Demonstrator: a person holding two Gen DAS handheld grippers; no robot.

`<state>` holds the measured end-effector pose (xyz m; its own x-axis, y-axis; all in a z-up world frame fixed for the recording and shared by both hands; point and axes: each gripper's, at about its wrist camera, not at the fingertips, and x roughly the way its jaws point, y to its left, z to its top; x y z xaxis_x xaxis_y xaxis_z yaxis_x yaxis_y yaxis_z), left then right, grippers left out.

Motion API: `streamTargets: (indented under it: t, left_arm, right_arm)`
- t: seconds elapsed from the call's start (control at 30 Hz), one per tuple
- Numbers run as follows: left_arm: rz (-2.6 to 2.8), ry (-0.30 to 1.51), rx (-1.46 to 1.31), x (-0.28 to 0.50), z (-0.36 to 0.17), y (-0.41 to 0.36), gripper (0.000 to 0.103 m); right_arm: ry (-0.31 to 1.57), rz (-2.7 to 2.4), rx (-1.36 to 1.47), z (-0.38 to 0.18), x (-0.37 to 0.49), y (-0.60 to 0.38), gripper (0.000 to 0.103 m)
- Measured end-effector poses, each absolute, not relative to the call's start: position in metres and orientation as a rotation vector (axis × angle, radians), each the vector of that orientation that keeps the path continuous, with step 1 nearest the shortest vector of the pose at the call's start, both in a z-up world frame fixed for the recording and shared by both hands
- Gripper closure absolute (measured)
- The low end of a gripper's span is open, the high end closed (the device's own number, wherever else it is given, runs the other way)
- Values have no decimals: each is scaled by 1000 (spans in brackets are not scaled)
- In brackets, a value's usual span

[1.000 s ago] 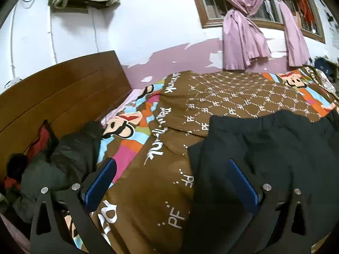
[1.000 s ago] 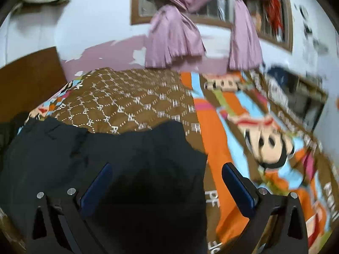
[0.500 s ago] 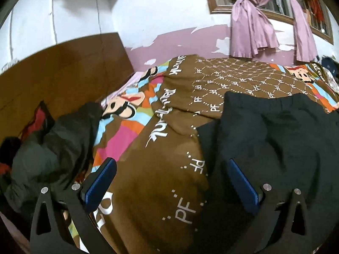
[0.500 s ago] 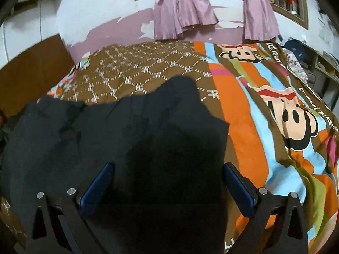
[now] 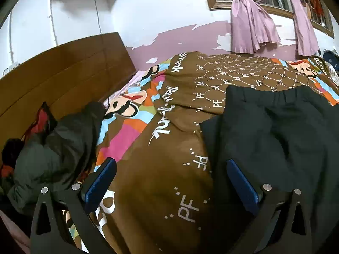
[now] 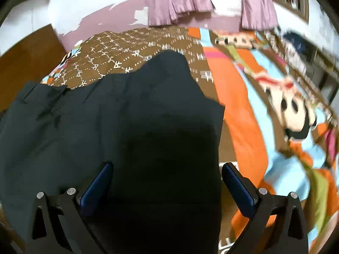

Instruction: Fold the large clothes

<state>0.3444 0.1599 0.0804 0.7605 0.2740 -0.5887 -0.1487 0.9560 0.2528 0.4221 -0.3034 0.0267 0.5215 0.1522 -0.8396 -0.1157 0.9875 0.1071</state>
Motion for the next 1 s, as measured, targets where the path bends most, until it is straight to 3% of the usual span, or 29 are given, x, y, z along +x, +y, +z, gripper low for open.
streamTargets:
  t: [0.17,0.33,0.6,0.87,1.0]
  left_arm:
    - [204,653,222,344,80,155,1]
    - [70,661,167,345,82,151,1]
    - [-82,887,83,396,59,141,1]
    - [-339,1106,-463,444,16,204,1]
    - [-390,1094,-412,444,22,205,1]
  right_arm:
    - [1102,214,249,7,431,-325,0]
    - [1094,244,260,5,430,-328,0]
    - [1078,265,282,0,431,-330,0]
    - [1056,280,298,-3,430,-332,0]
    - [1054,293,327,-2,430,-334,0]
